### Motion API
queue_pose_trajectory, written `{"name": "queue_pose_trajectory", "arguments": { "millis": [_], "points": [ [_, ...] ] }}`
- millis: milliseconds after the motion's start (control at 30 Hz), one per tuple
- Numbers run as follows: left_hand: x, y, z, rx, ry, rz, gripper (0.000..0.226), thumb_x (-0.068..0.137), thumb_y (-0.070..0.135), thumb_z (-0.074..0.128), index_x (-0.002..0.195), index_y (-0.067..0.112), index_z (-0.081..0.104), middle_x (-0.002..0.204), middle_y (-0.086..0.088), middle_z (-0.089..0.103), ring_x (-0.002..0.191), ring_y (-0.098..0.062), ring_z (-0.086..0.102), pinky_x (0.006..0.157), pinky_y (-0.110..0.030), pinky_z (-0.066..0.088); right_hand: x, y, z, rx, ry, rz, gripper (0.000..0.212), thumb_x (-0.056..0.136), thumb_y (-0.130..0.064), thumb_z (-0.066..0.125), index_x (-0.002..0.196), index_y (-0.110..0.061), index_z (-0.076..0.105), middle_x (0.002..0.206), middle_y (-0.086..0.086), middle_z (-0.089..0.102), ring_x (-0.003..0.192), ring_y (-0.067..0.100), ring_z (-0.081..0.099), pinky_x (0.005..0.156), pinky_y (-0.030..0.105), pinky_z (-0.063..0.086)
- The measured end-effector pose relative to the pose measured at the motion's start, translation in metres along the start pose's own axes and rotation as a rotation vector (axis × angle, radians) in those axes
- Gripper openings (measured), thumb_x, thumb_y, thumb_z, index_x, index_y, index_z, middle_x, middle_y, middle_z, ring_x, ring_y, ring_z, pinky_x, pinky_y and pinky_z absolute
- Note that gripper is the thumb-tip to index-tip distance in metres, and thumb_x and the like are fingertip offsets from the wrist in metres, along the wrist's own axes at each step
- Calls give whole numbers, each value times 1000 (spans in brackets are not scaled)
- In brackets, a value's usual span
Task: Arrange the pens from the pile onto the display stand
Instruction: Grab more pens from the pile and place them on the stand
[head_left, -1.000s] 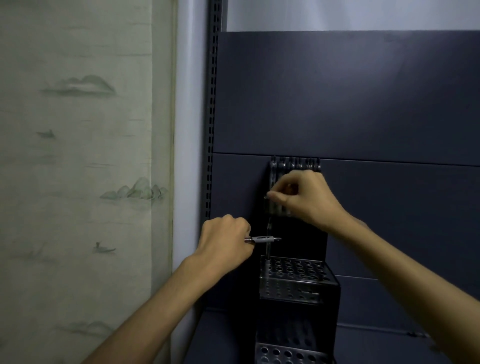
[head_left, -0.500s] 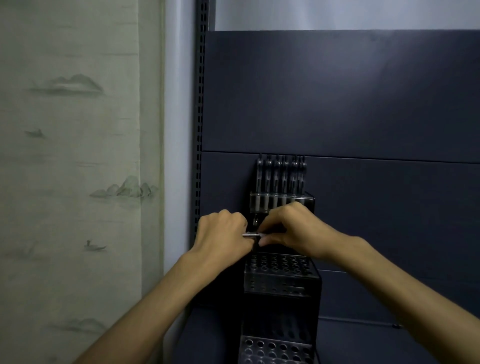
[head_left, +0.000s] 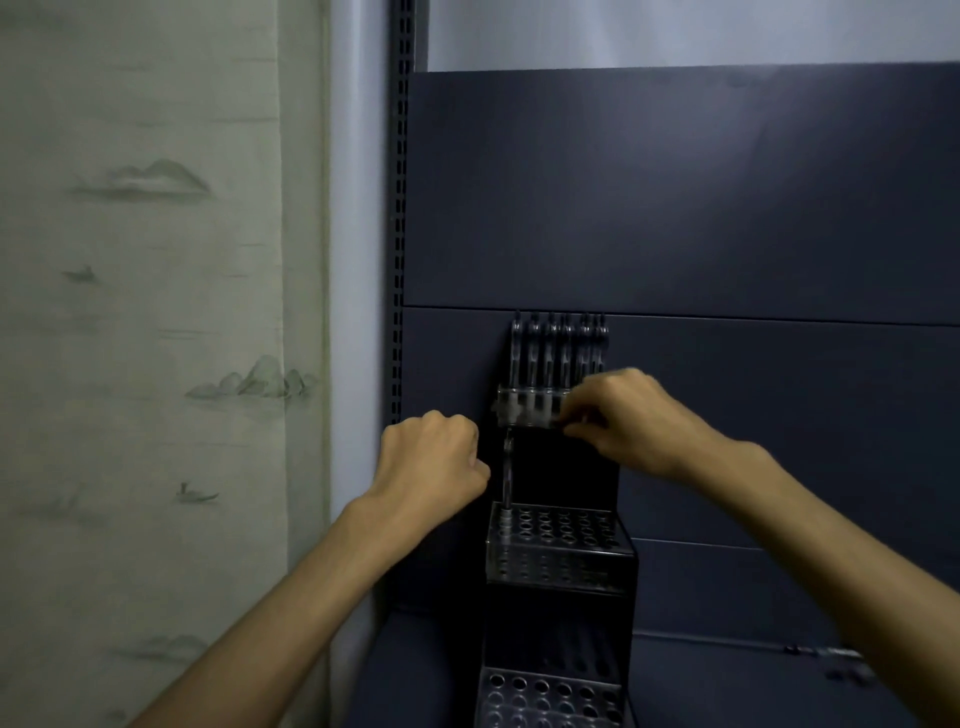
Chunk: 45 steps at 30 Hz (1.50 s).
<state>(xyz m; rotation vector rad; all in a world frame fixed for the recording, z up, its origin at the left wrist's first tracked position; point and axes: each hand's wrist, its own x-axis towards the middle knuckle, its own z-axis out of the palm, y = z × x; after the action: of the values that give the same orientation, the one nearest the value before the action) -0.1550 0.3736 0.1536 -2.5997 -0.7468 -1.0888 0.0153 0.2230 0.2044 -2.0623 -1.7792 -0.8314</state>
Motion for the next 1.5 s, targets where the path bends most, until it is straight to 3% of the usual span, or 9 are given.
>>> {"name": "queue_pose_trajectory", "arguments": {
  "millis": [100,200,300,433,900,1067,1267,1500],
  "points": [
    [-1,-6,2,-8,4,-4,17,84,27,54,67,25,51,61,9,50,61,-12,47,50,-25,26,11,11,-6,31,82,105,8,89,-25,73,95,-19,72,91,-3,70,90,21,67,75,34,52],
    [-4,-5,4,-11,-4,6,16,84,27,53,68,24,50,60,9,48,59,-11,45,49,-25,25,21,10,-10,333,281,217,10,90,-26,74,92,-16,72,82,-5,73,77,11,70,75,31,57],
    [-6,-4,6,-29,-26,9,15,83,27,53,69,24,49,64,8,53,63,-15,51,56,-29,36,36,3,-11,624,424,352,12,91,-22,73,93,-11,70,79,-2,73,66,7,73,74,31,62],
    [-6,-4,8,-48,-32,10,18,84,28,53,68,24,47,61,8,49,62,-14,48,56,-29,36,58,2,-4,586,498,372,13,91,-22,73,95,-10,71,78,-4,71,66,8,72,74,38,63],
    [-5,-4,7,-75,-9,46,18,85,27,51,68,24,46,60,9,50,62,-13,51,55,-28,33,78,-1,11,503,432,464,13,86,-25,78,85,-12,75,71,-1,73,71,12,72,80,39,62],
    [-6,-5,10,-78,-23,48,20,84,27,52,66,25,44,60,9,49,62,-13,50,55,-28,33,74,-4,13,408,346,482,17,85,-30,78,84,-13,75,73,-5,69,81,12,66,86,33,55],
    [-5,-7,13,-68,-32,50,23,85,27,51,64,25,42,60,9,49,60,-12,48,55,-28,32,77,-5,10,355,305,526,17,86,-34,78,90,-18,75,82,-3,68,85,16,62,75,27,44],
    [-5,-5,14,-72,-44,53,22,84,27,52,65,24,42,61,8,48,63,-16,50,56,-29,33,77,-10,19,316,186,584,12,81,-32,79,83,-21,78,78,0,70,92,22,65,76,31,46]
  ]
}}
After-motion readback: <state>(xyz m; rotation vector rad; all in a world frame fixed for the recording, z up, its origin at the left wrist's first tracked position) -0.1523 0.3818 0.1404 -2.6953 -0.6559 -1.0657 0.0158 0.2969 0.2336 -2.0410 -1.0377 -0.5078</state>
